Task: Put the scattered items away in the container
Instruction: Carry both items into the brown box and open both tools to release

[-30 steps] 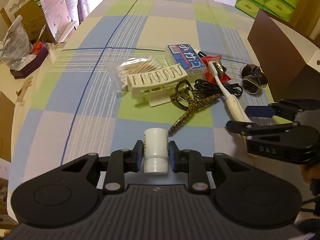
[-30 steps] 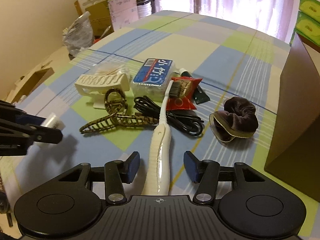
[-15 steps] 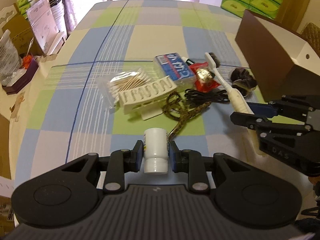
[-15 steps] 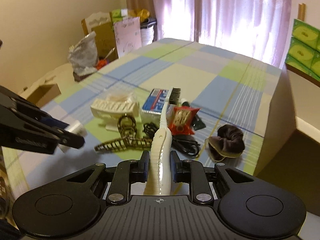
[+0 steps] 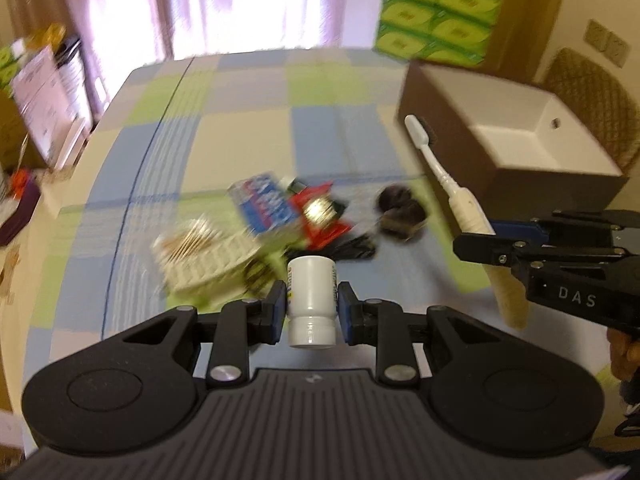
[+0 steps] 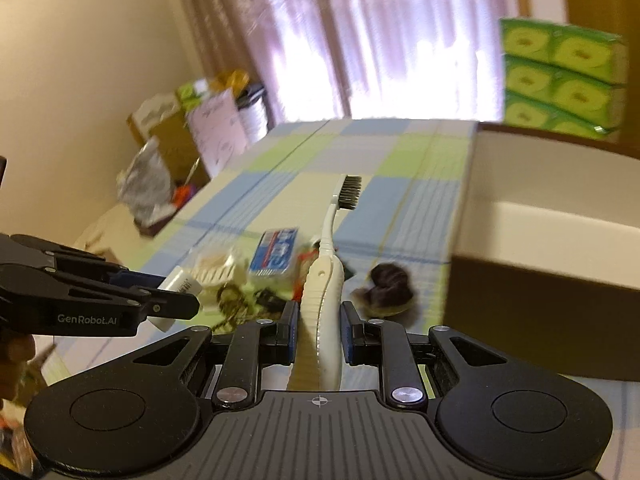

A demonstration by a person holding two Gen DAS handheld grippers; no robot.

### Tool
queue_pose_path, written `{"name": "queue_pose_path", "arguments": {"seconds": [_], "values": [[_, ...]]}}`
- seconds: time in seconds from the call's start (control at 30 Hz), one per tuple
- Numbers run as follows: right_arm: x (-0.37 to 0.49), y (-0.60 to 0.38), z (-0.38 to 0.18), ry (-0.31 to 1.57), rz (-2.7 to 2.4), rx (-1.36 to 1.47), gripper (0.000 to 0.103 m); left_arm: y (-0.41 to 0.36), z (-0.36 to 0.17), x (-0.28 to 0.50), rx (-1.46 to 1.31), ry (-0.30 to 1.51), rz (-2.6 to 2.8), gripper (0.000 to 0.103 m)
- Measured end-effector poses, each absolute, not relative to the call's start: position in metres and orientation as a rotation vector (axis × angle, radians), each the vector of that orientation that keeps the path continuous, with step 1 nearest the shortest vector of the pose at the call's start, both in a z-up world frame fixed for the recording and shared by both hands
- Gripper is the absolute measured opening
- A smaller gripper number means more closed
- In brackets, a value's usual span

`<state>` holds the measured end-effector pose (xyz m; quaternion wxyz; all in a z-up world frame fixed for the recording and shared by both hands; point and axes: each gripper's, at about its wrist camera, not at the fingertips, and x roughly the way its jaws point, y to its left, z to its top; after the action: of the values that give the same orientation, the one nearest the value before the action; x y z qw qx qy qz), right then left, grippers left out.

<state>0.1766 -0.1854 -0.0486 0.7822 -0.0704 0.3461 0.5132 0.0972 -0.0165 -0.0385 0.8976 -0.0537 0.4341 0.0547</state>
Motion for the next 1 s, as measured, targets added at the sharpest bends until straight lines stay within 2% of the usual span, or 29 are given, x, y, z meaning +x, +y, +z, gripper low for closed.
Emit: {"name": "queue_pose_path", "arguments": {"seconds": [0.53,0.8,1.0], "values": [[0.276,-0.286,0.009,0.662,0.894,0.021,0.024,-0.123,0.017,0.186,-0.065,0.731,-0.13,0.022],[0.341,-0.313,0.014,0.668,0.811,-0.015,0.024,-0.165,0.021,0.251,-0.077,0.721,-0.139,0.022],[0.38,-0.313,-0.001,0.752,0.815,-0.035,0.024,-0.185,0.006,0.294,-0.102,0.768,-0.124,0.022]]}}
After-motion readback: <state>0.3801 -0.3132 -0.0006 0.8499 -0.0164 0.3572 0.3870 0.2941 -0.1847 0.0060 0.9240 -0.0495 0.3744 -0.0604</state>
